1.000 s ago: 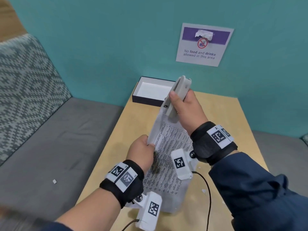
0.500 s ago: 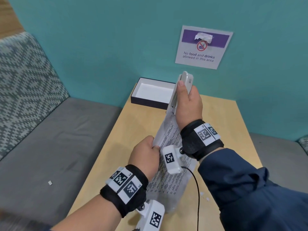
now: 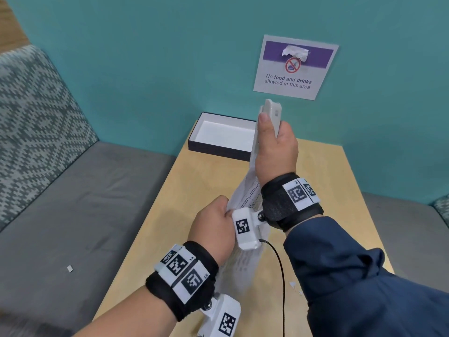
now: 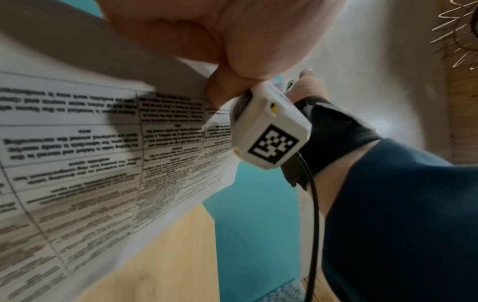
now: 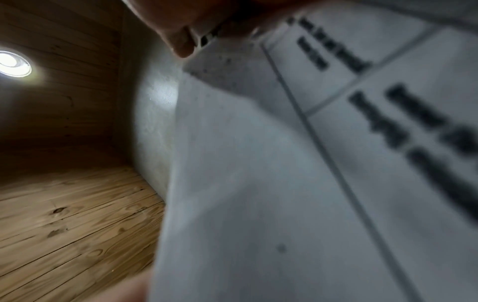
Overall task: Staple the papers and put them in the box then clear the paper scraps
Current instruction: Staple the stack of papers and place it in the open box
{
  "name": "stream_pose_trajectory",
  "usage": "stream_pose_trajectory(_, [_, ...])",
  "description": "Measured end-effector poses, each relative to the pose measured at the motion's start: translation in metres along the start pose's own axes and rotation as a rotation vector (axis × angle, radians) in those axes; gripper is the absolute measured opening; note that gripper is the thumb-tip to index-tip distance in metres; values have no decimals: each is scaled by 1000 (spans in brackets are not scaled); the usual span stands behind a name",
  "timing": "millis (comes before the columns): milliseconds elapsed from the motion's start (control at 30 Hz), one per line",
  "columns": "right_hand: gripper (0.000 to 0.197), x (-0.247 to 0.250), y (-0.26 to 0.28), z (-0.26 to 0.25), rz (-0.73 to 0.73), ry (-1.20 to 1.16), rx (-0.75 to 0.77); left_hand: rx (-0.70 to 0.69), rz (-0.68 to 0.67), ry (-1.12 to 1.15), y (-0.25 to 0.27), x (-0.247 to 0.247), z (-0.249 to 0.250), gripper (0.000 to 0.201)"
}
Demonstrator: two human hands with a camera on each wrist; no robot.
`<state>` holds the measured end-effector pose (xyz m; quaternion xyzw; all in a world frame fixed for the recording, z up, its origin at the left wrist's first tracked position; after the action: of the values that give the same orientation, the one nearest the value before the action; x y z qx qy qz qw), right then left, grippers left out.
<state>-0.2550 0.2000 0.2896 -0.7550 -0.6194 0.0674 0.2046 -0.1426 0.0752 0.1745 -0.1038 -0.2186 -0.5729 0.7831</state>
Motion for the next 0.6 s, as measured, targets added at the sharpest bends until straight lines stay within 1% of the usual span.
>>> stream_pose_trajectory(67, [38, 0, -4, 6, 16, -42, -31, 2, 2, 9, -1, 1, 2, 33])
stream_pose_trajectory(133, [36, -1, -5, 18, 31, -144, -126, 17, 5, 10, -6, 1, -1, 35])
stream_pose_trajectory(200, [31, -3, -5, 28, 42, -302, -223, 37, 6, 7, -9, 2, -5, 34])
stream_pose_trajectory(267, [25, 5, -7, 34, 93, -452, -256, 56, 1, -3, -10, 5, -13, 28])
stream_pose_trajectory(333, [21, 22, -10, 49, 178, -480, -284, 83, -3, -23, -10, 11, -22, 18])
stream_pose_trajectory(400, [19, 38, -10, 82, 240, -410, -368, 108, 8, -22, -8, 21, -31, 17])
stream_pose_trajectory(467, [24, 48, 0, 125, 233, -203, -505, 136, 44, -37, -7, 36, -40, 21])
stream_pose_trajectory(500, [26, 50, 8, 147, 188, -93, -574, 144, 66, -51, -6, 45, -45, 20])
stream_pose_trajectory(533, [30, 49, 18, 164, 106, 34, -621, 151, 86, -65, -6, 55, -52, 17])
stream_pose_trajectory(600, [40, 39, 46, 200, -134, 311, -680, 191, 119, -57, -3, 73, -65, 12])
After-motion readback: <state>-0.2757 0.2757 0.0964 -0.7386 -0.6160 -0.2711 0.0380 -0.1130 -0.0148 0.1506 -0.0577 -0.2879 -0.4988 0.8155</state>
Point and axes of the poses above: each hand's wrist, its own y-axis away from the middle knuckle, its own x-axis out of the back of the hand, z = x × y, the point moved 9 cm from there along -y, towards the middle knuckle, and after that the axes turned 2 degrees about x, right-handed, at the moved point
